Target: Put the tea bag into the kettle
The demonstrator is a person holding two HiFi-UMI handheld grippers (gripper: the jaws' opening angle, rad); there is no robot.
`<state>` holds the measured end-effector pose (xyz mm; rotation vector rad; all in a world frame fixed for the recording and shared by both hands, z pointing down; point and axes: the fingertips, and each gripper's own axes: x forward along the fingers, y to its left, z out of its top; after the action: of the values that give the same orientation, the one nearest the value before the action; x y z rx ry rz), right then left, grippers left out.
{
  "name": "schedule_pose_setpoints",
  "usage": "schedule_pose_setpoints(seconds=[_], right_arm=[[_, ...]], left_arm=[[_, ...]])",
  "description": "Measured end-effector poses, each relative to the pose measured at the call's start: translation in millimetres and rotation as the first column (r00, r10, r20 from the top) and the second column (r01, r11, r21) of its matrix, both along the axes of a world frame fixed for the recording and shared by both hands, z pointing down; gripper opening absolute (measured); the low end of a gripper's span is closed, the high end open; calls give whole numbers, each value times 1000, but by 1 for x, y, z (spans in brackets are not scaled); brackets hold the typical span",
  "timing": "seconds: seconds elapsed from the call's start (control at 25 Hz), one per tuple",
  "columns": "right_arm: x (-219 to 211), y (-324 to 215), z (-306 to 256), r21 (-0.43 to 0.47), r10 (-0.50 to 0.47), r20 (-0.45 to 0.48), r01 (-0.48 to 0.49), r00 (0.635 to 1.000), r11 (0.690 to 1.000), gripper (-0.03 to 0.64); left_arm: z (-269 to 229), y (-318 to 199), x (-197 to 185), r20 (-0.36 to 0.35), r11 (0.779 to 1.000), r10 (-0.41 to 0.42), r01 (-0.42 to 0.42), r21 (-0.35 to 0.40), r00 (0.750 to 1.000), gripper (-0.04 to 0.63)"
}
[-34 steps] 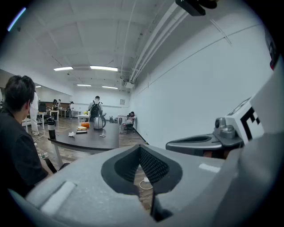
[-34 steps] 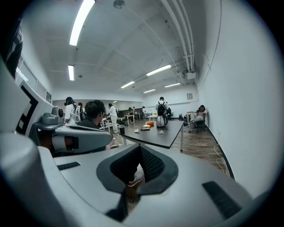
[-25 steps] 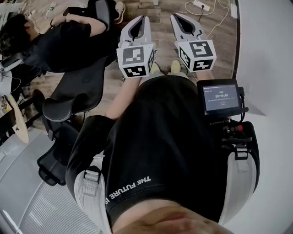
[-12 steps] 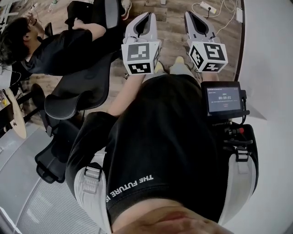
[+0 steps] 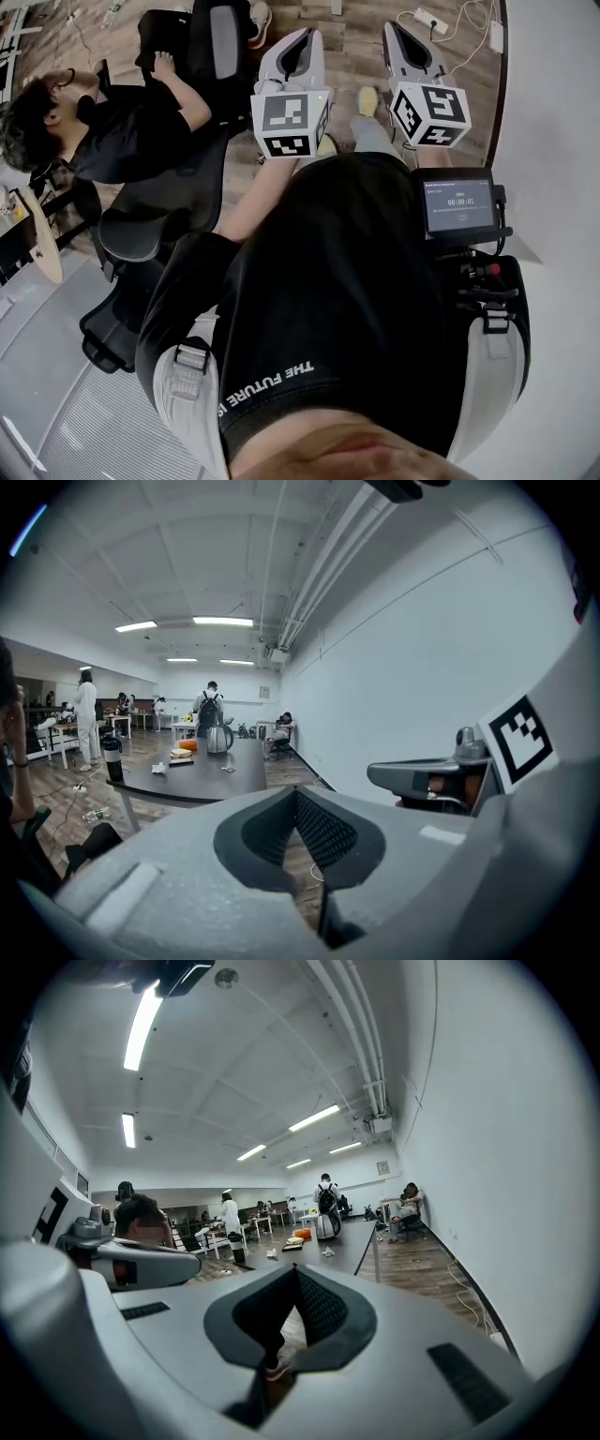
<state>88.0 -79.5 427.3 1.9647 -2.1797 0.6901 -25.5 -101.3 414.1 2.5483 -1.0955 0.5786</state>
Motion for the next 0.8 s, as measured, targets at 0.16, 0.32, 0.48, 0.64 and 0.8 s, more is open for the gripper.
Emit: schedule_pose_setpoints(seconds=[0.16,0.32,0.48,0.64,0.8], right_arm=[[-1,-3,-3,12,0,7,0,1000,1000,5],[-3,-4,-4,14,-7,12,7,1000,1000,5],[-6,-4,-7,30,-24,-7,24,1000,999,5],[-11,-4,-8,34,-40,-15,40,999,999,5],[-24,-6,-14,51,-95,-2,95,996,994,5]], left_arm=[[-5,-1,-3,7,1000,3,-3,11,1000,3],[-7,-1,-5,19,1000,3,-3,14,1000,3],[-8,-5,-9,25,999,-9,8,36,1000,3],[-8,-6,-15,19,999,-31,31,35,999,3],[-12,-5,-21,8,999,-35,34,40,999,3]])
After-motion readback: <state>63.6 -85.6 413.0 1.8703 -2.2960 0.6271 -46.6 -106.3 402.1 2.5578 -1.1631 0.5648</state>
